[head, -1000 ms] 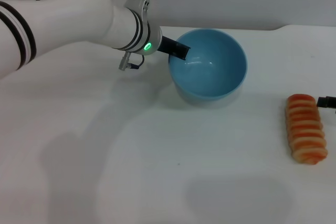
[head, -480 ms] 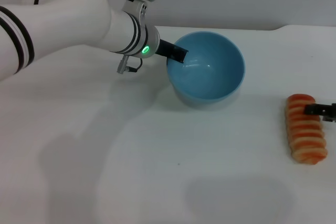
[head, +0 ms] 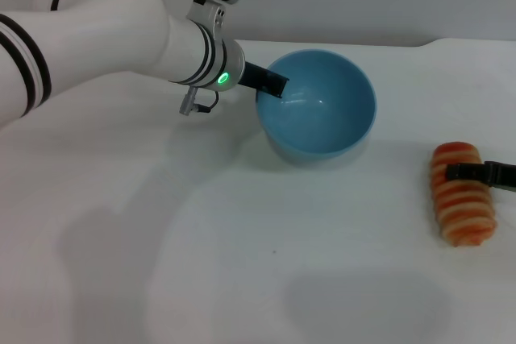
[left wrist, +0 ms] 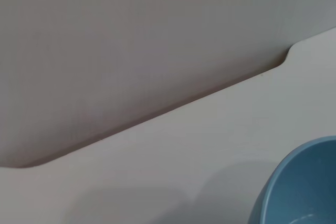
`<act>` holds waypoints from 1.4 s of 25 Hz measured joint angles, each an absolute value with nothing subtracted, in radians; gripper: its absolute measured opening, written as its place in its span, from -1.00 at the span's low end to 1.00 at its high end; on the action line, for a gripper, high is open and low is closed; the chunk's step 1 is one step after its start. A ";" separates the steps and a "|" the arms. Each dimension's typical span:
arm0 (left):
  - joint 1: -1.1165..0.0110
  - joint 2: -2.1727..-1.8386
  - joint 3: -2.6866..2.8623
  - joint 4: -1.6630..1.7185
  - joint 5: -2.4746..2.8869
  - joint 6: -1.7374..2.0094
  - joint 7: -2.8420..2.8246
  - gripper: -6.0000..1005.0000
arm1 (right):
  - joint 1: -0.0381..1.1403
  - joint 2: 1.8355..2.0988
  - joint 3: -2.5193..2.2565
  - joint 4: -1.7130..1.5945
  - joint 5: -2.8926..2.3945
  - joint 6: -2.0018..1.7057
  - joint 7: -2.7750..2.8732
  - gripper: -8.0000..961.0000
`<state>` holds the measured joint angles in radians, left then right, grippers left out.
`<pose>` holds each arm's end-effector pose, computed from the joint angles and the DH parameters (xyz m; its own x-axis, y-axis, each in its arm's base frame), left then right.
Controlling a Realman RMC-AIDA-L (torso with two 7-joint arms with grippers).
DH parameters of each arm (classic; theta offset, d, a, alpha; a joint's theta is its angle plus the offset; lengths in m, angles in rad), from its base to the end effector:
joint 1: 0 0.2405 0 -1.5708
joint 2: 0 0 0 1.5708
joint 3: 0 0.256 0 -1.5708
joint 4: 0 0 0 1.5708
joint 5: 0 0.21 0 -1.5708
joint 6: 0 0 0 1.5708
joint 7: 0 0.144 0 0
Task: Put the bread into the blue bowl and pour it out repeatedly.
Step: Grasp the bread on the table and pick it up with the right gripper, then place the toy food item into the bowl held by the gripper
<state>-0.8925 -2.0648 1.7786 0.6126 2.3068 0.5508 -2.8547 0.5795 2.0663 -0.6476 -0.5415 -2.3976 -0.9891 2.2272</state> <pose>-0.1772 0.4353 -0.0991 0.7082 0.6755 0.2051 0.6483 -0.5074 -0.5677 0.3483 0.3584 -0.0126 0.2285 -0.8630 -0.4506 -0.9528 -0.1031 -0.2857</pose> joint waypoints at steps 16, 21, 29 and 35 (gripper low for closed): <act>-0.893 -2.068 1.781 0.608 2.306 0.531 -2.855 -0.99 | 0.579 2.068 -0.654 -0.569 -2.322 -1.000 2.124 0.09; -0.889 -2.069 1.781 0.607 2.305 0.528 -2.856 -0.99 | 0.565 2.064 -0.653 -0.632 -2.211 -1.028 2.044 -0.06; -0.886 -2.075 1.793 0.616 2.300 0.558 -2.864 -0.99 | 0.545 2.066 -0.653 -0.803 -1.966 -1.194 1.941 -0.23; -0.892 -2.077 1.917 0.622 2.172 0.554 -2.863 -0.99 | 0.567 2.069 -0.702 -0.722 -1.743 -1.225 1.796 -0.33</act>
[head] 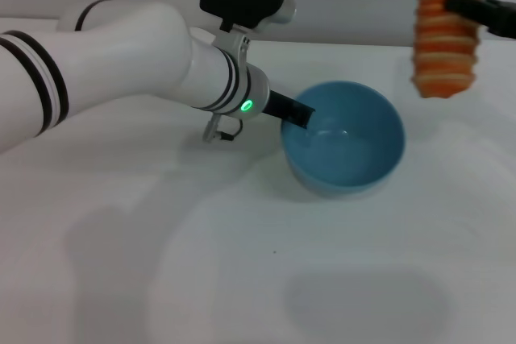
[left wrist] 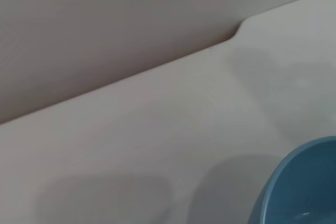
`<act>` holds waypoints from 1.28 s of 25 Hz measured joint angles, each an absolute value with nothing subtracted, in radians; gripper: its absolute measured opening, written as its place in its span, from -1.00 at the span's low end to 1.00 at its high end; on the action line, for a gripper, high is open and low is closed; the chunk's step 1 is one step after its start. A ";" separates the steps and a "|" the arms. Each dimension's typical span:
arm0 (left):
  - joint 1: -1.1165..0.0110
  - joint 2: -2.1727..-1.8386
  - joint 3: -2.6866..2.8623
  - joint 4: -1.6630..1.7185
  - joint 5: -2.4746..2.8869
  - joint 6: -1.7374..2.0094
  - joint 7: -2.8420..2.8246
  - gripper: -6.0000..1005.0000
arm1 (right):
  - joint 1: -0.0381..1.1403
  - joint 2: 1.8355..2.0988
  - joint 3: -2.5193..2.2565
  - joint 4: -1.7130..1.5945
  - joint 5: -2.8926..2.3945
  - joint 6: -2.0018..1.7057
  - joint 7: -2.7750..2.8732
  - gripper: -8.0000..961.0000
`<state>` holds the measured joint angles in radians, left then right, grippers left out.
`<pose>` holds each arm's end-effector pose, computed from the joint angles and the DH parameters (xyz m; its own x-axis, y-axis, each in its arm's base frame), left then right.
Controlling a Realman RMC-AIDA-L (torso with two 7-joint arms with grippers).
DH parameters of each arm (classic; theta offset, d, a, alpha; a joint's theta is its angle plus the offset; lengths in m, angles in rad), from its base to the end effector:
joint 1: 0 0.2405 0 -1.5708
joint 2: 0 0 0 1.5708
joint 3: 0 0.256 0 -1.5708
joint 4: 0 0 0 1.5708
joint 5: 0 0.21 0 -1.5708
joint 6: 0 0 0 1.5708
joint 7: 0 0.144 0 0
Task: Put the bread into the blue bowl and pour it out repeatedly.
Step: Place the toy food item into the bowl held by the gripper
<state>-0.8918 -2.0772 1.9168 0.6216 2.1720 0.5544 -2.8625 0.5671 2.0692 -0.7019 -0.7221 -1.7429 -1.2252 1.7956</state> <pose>-0.1687 0.4131 -0.1254 0.6973 0.6969 0.1679 0.6704 -0.5512 -0.4967 0.2494 0.3973 0.0453 0.4559 -0.4587 -0.7627 -0.8147 -0.5601 -0.1502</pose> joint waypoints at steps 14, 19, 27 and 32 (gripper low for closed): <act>-0.890 -2.075 1.951 0.626 2.132 0.546 -2.859 -0.99 | 0.663 2.075 -0.845 -0.446 -1.701 -1.164 1.686 -0.51; -0.887 -2.073 1.949 0.626 2.132 0.540 -2.857 -0.99 | 0.660 2.073 -0.851 -0.415 -1.706 -1.163 1.681 -0.57; -0.887 -2.074 1.952 0.625 2.132 0.531 -2.856 -0.99 | 0.666 2.073 -0.931 -0.398 -1.710 -1.112 1.694 -0.59; -0.883 -2.073 1.952 0.624 2.132 0.529 -2.856 -0.99 | 0.660 2.074 -0.927 -0.402 -1.702 -1.089 1.693 -0.42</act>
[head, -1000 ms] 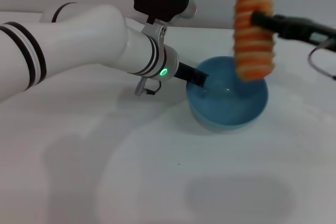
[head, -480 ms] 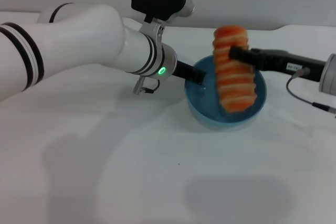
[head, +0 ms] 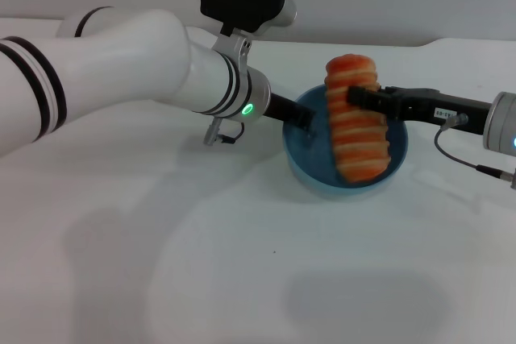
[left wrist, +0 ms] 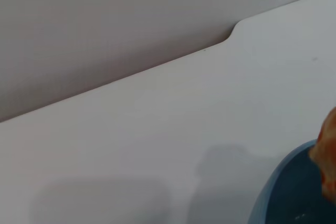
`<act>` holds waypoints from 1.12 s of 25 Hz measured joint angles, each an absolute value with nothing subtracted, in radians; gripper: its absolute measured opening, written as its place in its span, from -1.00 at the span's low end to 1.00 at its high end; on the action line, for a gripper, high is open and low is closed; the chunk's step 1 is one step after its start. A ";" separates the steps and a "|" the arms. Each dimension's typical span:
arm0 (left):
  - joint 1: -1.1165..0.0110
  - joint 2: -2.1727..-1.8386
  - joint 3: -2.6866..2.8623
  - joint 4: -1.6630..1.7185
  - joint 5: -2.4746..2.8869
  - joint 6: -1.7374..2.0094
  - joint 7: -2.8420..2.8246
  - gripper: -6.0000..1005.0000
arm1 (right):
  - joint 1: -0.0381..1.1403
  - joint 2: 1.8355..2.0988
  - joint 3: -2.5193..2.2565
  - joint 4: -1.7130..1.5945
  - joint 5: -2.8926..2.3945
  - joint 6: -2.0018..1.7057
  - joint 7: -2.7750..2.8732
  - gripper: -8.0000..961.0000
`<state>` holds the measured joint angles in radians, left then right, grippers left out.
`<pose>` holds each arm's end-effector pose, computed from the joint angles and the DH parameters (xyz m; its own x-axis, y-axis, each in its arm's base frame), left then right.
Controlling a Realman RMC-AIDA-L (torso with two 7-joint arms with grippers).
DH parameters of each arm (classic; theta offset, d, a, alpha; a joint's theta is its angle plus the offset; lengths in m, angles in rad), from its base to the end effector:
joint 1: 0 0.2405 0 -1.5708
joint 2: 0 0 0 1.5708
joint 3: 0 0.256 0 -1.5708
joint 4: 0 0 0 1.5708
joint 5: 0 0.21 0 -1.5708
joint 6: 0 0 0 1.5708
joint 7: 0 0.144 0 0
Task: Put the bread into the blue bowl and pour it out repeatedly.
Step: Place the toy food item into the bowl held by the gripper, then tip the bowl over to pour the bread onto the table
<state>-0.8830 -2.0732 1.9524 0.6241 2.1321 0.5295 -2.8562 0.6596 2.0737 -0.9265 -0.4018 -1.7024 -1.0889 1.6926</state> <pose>-0.1700 0.4104 -0.1279 0.6975 0.6942 0.1777 0.6749 -0.5529 -0.4888 0.2488 0.3830 -0.0486 0.4992 -0.6352 -0.5893 -0.8188 -0.5683 -0.0811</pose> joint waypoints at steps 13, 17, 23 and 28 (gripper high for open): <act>-0.880 -2.072 1.947 0.622 2.132 0.525 -2.856 -0.99 | 0.650 2.071 -0.931 -0.428 -1.699 -1.105 1.681 0.23; -0.880 -2.071 1.945 0.616 2.132 0.521 -2.856 -0.99 | 0.576 2.068 -0.924 -0.551 -1.617 -1.166 1.650 0.24; -0.865 -2.069 1.951 0.613 2.137 0.487 -2.856 -0.99 | 0.497 2.067 -0.907 -0.621 -1.445 -1.176 1.426 0.24; -0.861 -2.069 1.987 0.610 2.144 0.423 -2.855 -0.99 | 0.438 2.072 -0.781 -0.598 -1.411 -1.168 1.190 0.24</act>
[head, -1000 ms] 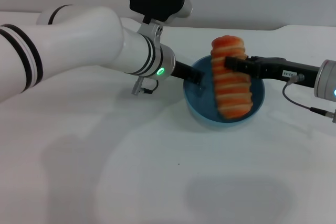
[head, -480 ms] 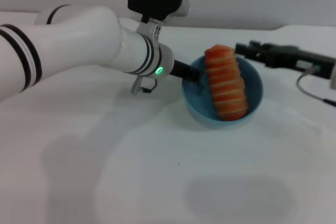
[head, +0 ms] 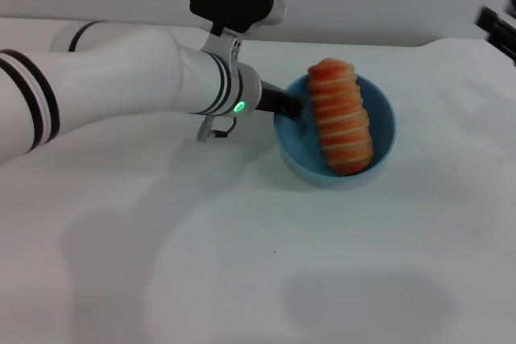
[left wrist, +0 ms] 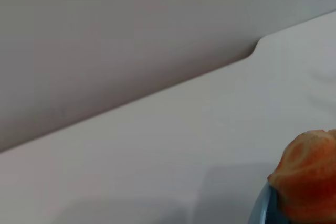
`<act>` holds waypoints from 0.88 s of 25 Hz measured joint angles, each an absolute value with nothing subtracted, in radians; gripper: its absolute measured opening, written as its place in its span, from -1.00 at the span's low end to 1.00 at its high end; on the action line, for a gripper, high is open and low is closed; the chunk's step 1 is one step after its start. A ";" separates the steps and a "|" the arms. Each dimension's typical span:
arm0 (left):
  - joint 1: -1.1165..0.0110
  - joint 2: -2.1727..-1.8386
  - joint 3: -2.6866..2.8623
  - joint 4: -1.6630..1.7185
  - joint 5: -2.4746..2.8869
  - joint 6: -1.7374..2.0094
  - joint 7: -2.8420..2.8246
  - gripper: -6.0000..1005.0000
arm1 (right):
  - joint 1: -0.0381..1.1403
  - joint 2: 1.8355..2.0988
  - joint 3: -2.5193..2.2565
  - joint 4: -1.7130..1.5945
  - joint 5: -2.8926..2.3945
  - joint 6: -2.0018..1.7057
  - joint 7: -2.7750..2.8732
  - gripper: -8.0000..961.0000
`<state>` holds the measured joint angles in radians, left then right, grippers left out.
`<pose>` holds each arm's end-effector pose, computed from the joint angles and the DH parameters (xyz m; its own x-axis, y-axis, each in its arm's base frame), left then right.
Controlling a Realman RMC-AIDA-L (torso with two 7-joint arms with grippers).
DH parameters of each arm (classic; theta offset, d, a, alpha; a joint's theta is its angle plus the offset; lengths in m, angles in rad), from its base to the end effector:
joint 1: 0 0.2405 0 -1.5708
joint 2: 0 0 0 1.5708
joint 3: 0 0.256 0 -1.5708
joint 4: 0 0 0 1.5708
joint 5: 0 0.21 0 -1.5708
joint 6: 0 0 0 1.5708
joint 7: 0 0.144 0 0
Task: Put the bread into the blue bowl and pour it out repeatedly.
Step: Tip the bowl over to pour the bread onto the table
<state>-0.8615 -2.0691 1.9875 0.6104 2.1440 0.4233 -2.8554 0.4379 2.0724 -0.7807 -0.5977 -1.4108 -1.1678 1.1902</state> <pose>-0.1793 0.4157 -0.1244 0.7249 0.6527 0.2203 0.6495 -0.5411 -0.5341 0.2911 0.3690 0.0408 0.6354 -0.1536 -0.7568 -0.6851 -0.5642 -0.4607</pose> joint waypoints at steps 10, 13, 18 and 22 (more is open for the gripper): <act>-0.960 -2.066 1.999 0.603 2.218 0.404 -2.855 -0.99 | 0.316 2.069 -0.713 -0.399 -1.129 -1.162 0.825 0.23; -0.998 -2.069 2.006 0.596 2.238 0.389 -2.854 -0.99 | 0.294 2.069 -0.630 -0.351 -1.124 -1.137 0.818 0.23; -1.020 -2.072 2.010 0.595 2.308 0.370 -2.853 -0.99 | 0.272 2.071 -0.573 -0.304 -1.120 -1.134 0.811 0.24; -1.035 -2.072 2.009 0.595 2.367 0.358 -2.853 -0.99 | 0.265 2.072 -0.552 -0.282 -1.119 -1.132 0.797 0.24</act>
